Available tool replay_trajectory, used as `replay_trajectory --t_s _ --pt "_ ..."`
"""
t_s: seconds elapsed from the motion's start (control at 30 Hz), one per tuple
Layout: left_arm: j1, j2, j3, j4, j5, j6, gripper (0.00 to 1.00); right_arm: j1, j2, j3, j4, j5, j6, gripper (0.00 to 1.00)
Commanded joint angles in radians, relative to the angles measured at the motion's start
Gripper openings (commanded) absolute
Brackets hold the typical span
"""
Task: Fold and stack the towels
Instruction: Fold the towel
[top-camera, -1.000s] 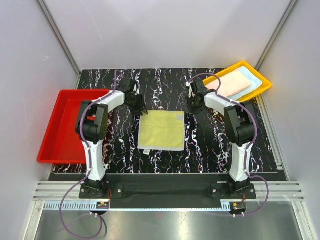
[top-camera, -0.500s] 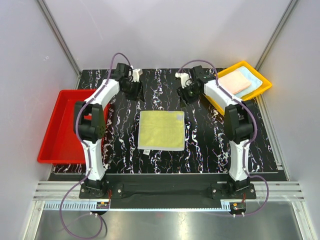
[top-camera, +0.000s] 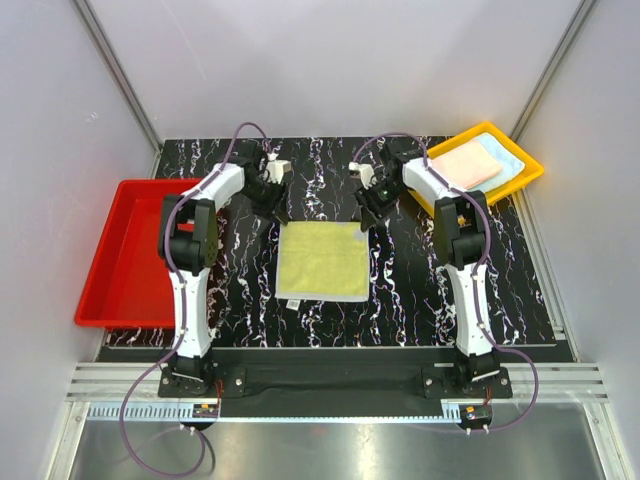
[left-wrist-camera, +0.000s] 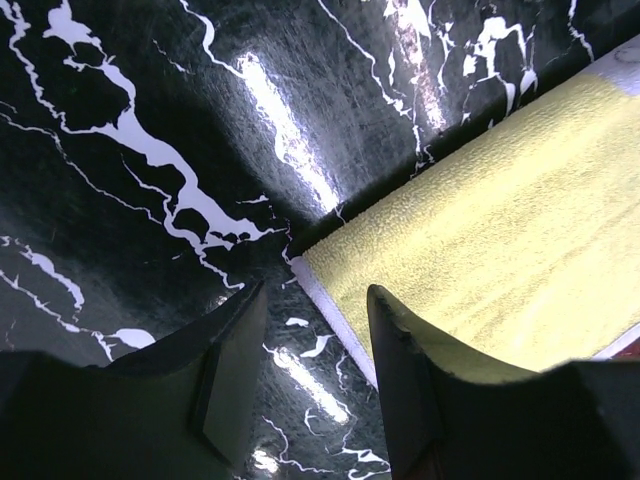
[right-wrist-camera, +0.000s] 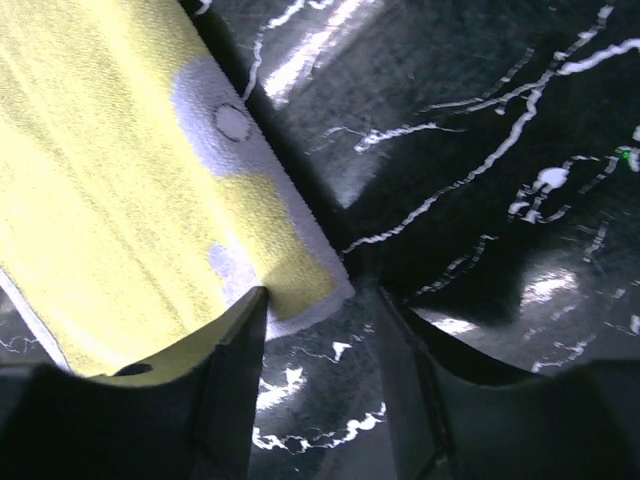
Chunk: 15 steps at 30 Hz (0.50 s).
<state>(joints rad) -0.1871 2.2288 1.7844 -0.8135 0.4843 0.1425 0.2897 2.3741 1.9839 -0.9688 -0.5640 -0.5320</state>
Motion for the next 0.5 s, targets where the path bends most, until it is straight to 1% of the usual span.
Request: replay_trajectory --t_s 0.0,0.03,0.07,0.13,0.17,0.2,0.27,0.37,0.47 --pt "0.006 0.011 0.033 0.031 -0.001 0.037 0.49 -0.017 0.031 0.065 -0.060 -0.036 -0.052 0.52" --pt "0.005 0.021 0.047 0.030 -0.010 0.037 0.49 -0.018 0.042 0.067 -0.061 -0.028 -0.056 0.50" --pt "0.006 0.026 0.053 0.027 -0.015 0.039 0.49 -0.018 0.046 0.067 -0.051 -0.019 -0.056 0.43" --pt "0.006 0.038 0.072 0.020 -0.024 0.045 0.47 -0.018 0.059 0.070 -0.047 -0.016 -0.057 0.38" --pt "0.006 0.041 0.078 0.017 -0.035 0.048 0.47 -0.018 0.060 0.066 -0.030 -0.014 -0.056 0.31" --pt "0.005 0.045 0.084 0.014 -0.036 0.051 0.47 -0.018 0.059 0.062 -0.019 -0.005 -0.048 0.29" --pt "0.005 0.049 0.096 0.005 -0.026 0.061 0.47 -0.018 0.068 0.072 -0.024 -0.001 -0.054 0.28" --pt "0.005 0.046 0.092 0.007 -0.004 0.072 0.46 -0.020 0.070 0.070 -0.025 0.000 -0.059 0.29" --pt "0.005 0.046 0.095 0.007 0.020 0.086 0.45 -0.018 0.065 0.072 -0.024 -0.008 -0.066 0.37"
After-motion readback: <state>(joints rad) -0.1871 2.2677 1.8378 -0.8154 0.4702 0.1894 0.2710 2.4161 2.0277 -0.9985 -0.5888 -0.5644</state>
